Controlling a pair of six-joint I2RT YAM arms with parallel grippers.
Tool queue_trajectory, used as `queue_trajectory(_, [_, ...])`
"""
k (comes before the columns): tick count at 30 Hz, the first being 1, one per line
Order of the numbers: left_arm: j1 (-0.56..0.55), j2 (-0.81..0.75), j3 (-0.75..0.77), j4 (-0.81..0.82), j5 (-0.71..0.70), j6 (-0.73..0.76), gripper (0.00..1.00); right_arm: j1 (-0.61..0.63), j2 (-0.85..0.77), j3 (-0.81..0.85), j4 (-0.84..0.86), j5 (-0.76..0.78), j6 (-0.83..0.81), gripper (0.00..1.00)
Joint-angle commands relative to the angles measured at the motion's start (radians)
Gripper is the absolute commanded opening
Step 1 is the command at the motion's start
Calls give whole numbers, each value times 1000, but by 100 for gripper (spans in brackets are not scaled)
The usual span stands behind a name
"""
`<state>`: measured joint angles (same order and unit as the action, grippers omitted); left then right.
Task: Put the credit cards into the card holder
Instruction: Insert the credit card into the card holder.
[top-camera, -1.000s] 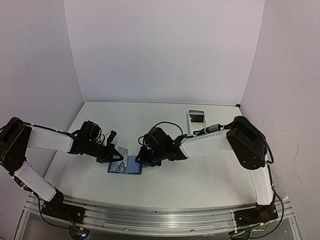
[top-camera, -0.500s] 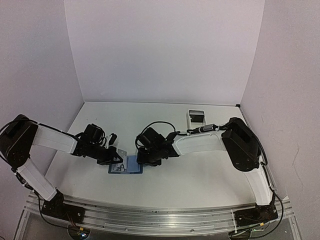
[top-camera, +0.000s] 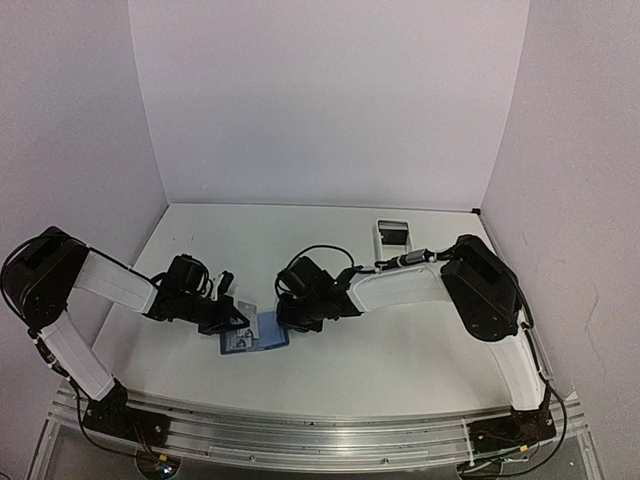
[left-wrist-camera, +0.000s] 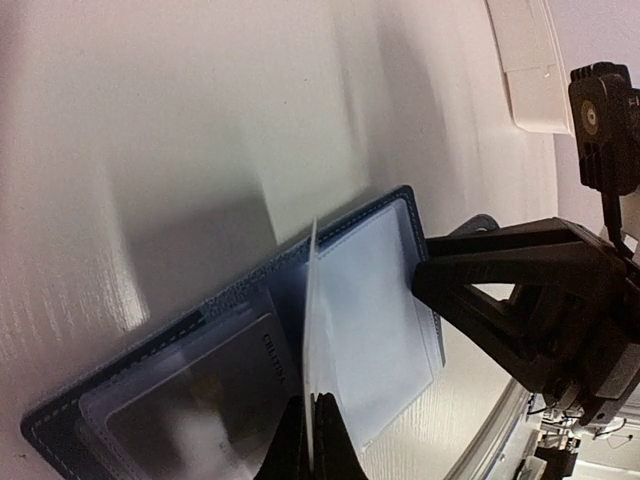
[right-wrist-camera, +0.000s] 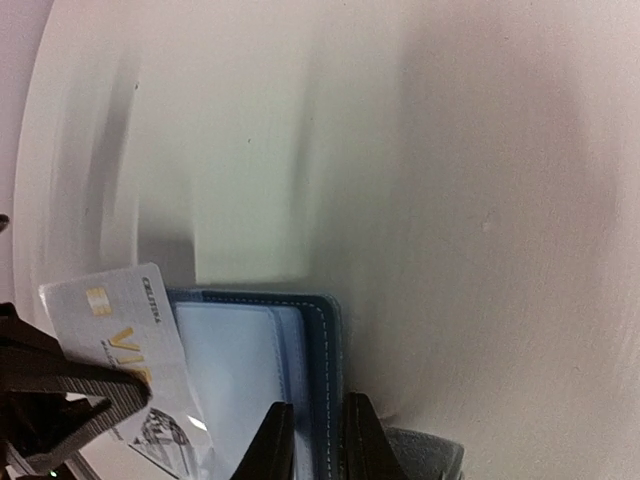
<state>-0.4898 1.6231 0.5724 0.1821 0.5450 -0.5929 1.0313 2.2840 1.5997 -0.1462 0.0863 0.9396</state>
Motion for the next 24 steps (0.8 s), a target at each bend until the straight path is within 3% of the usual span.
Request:
queue_trajectory(1, [-6, 41, -23, 34, 82, -62, 0, 5, 31, -119, -7, -101, 106, 11])
queue_trajectory(5, [30, 50, -35, 35, 106, -84, 0, -6, -12, -211, 76, -118, 171, 1])
queue_trajectory(12, [49, 89, -4, 82, 105, -32, 0, -12, -98, -350, 262, -193, 173, 0])
queue_trajectory(16, [49, 131, 28, 113, 122, 12, 0, -23, -119, -442, 440, -298, 167, 12])
queue_trajectory(20, [46, 156, 21, 96, 152, 7, 0, -38, -56, -432, 559, -389, 178, 25])
queue_trajectory(24, [45, 159, 8, 105, 159, 18, 0, -38, 5, -397, 604, -433, 183, 26])
